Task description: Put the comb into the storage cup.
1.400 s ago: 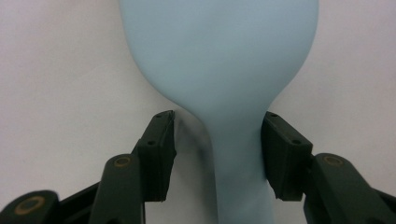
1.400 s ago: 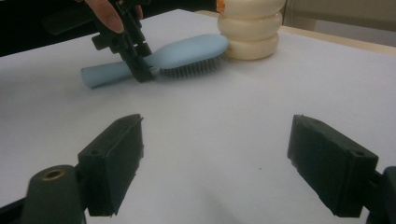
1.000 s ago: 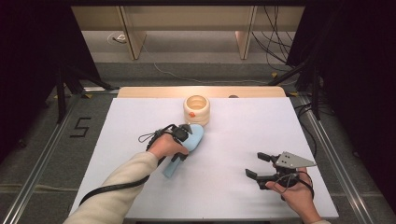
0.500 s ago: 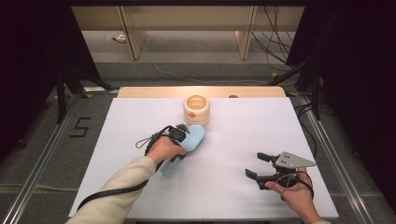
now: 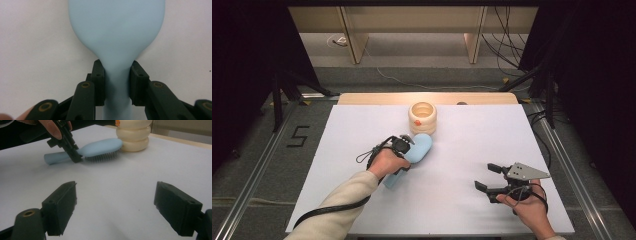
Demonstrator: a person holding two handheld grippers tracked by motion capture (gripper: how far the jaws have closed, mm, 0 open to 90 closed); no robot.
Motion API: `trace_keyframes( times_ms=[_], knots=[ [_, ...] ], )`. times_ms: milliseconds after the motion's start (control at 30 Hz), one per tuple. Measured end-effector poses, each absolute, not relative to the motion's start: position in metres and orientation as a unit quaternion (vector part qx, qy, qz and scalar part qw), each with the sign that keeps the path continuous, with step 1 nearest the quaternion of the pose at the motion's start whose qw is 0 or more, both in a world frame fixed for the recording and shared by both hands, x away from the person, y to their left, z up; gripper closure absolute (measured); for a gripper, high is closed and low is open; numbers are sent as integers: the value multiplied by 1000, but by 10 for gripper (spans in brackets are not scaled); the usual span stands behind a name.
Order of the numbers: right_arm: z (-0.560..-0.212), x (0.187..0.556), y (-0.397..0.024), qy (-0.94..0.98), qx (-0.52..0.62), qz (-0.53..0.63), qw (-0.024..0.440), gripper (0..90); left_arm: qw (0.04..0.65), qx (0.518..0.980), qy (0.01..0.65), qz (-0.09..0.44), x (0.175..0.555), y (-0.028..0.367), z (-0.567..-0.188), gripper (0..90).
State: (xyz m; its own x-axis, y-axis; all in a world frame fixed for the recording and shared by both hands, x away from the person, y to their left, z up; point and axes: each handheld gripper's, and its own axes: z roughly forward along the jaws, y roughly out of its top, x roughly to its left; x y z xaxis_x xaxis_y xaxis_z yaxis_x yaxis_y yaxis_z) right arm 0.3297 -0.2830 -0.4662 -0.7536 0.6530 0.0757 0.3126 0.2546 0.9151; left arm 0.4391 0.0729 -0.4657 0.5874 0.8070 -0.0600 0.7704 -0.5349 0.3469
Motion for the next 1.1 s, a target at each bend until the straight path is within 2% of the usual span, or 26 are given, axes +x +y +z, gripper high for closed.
trace_keyframes(
  times_ms=[633,1100],
  knots=[
    [-466,329,-283,775,311,525,164,192,245,866,430,66,425,82,-460,697],
    [-466,329,-282,775,310,525,166,179,339,844,394,129,400,89,-449,697]
  ],
)
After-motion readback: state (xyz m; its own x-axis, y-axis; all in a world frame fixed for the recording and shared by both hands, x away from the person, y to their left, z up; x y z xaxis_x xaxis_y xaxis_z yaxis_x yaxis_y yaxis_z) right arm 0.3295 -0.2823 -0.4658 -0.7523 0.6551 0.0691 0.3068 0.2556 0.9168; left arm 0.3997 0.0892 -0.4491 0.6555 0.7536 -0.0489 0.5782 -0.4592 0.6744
